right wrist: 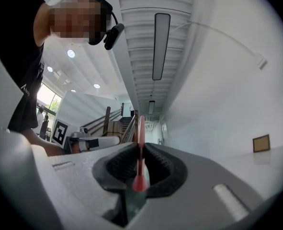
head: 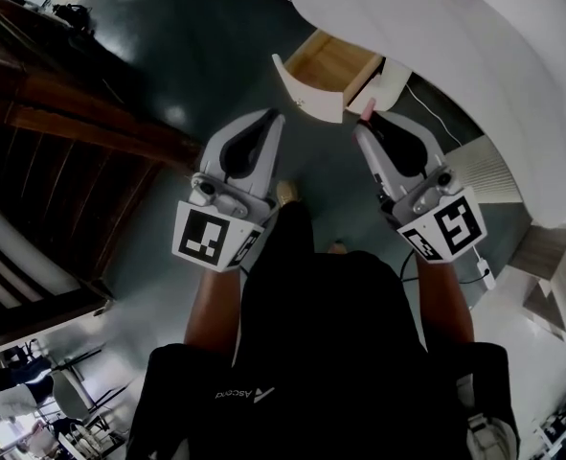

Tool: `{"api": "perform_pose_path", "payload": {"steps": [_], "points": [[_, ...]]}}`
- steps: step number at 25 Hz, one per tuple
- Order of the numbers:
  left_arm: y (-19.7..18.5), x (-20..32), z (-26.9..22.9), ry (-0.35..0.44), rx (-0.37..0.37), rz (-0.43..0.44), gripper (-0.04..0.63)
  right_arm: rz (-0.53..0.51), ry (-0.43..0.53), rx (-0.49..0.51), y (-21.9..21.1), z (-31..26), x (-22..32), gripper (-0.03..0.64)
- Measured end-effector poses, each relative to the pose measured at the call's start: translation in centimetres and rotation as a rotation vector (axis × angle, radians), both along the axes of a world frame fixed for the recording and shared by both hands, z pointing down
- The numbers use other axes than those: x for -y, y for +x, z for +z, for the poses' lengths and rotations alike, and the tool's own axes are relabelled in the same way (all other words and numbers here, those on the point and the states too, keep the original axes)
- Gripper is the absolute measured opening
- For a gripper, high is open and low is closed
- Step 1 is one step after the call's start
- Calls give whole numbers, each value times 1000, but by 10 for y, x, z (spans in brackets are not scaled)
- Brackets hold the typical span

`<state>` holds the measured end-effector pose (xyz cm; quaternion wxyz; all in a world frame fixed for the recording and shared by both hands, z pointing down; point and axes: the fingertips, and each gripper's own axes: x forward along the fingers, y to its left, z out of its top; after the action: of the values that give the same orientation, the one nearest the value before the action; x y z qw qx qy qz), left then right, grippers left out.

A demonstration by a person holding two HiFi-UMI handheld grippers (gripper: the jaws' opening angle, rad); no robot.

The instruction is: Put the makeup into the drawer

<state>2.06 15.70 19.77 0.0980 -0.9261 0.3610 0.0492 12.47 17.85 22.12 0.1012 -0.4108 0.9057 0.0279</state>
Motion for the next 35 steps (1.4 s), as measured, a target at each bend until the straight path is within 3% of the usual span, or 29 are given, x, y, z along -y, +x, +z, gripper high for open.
{"api": "perform_pose_path", "payload": {"steps": [12,24,35], "points": [[-35,144,7,13,-14,84,11,84,-41,-123,-39,17,136,52],[-62,267,40,-79,-5,255,11,178,-129,-294,-76,54,262,51],[-65,328,82,-146,-12,268,11,131,-367,-564,-76,147,331,51]]}}
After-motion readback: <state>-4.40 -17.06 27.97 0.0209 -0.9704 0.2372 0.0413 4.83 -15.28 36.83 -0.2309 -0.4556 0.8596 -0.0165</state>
